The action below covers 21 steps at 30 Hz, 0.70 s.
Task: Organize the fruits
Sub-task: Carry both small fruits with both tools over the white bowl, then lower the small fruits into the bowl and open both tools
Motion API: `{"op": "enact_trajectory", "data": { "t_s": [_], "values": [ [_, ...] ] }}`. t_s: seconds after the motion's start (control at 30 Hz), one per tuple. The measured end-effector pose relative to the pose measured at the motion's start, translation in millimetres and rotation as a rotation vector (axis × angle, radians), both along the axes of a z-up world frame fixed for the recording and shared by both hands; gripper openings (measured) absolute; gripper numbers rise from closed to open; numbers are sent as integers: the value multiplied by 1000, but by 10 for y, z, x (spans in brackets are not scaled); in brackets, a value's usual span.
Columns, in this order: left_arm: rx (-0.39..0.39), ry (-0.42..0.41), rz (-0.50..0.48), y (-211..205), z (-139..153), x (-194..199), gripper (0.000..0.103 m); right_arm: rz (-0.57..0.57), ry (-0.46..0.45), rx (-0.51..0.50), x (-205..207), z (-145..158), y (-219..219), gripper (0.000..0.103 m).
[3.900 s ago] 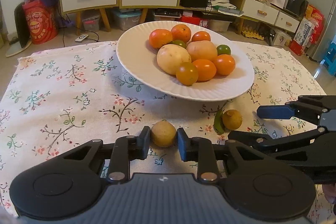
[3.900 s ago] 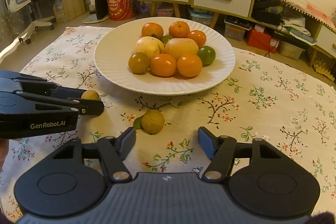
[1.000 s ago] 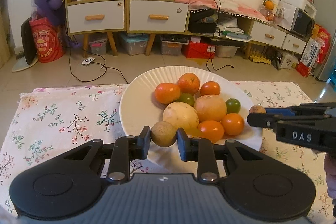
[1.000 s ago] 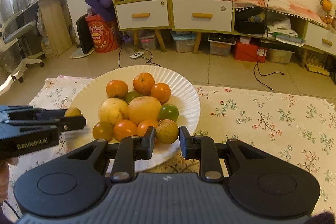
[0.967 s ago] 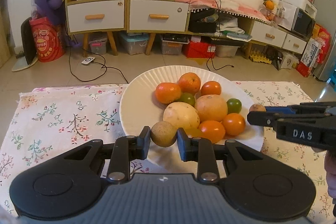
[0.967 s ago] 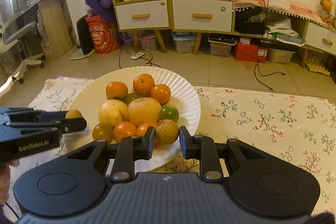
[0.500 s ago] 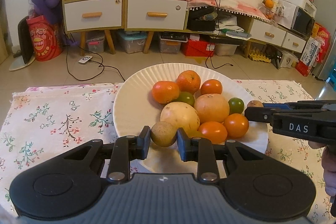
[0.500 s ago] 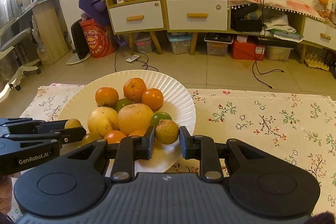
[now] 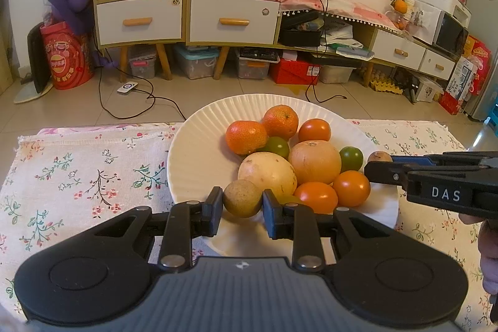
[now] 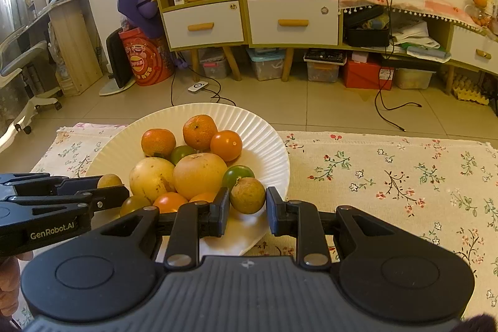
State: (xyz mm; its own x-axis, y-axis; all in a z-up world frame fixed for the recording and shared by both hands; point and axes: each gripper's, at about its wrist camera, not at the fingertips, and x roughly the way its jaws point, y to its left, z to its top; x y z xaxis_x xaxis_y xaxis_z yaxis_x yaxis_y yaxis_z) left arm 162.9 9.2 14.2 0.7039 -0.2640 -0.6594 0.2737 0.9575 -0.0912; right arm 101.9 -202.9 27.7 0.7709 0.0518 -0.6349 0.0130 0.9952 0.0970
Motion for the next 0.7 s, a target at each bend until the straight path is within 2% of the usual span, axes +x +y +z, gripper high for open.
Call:
{"op": "enact_trajectory", "data": {
  "t_s": [0.37, 0.7],
  "values": [
    [-1, 0, 2, -14, -4, 7, 4, 6, 0, -2, -7, -5, 9, 24],
    [0, -9, 12, -25, 22, -11, 17, 7, -3, -5, -26, 1, 18, 26]
  ]
}}
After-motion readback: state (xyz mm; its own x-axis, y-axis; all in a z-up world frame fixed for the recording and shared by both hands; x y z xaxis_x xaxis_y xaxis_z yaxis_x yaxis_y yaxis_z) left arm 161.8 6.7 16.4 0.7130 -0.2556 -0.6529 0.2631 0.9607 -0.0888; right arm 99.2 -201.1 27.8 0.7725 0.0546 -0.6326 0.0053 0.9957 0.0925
